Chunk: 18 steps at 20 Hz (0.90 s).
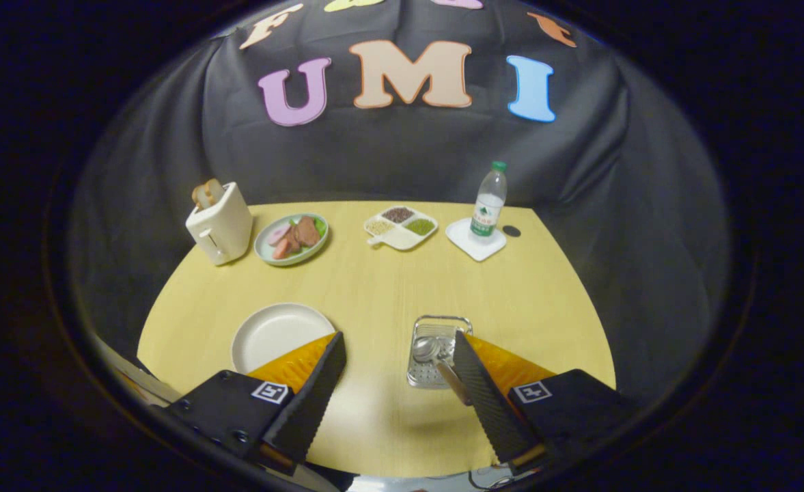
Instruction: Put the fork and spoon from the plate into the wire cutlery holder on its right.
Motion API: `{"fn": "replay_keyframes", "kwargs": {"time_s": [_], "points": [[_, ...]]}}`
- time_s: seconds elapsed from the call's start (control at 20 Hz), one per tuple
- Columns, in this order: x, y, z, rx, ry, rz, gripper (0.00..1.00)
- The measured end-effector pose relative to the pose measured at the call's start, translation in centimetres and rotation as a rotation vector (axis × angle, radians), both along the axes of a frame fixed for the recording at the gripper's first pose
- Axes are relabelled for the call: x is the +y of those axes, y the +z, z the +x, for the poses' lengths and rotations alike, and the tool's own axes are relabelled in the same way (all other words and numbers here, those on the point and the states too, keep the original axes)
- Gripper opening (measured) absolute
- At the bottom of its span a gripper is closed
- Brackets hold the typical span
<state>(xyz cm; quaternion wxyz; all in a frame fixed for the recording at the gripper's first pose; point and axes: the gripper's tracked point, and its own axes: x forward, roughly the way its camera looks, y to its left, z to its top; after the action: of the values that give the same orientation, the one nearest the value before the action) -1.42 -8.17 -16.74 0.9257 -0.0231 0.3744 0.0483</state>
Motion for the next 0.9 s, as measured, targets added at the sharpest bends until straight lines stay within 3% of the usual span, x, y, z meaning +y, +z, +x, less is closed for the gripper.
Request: {"fn": "replay_keyframes", "kwargs": {"time_s": [0.55,0.9], "points": [[2.2,6.9,1.3,-0.395,-0.042,0.045,1.0],[3.7,9.9,1.1,-0.561,0.003,-0.025,1.0]]}}
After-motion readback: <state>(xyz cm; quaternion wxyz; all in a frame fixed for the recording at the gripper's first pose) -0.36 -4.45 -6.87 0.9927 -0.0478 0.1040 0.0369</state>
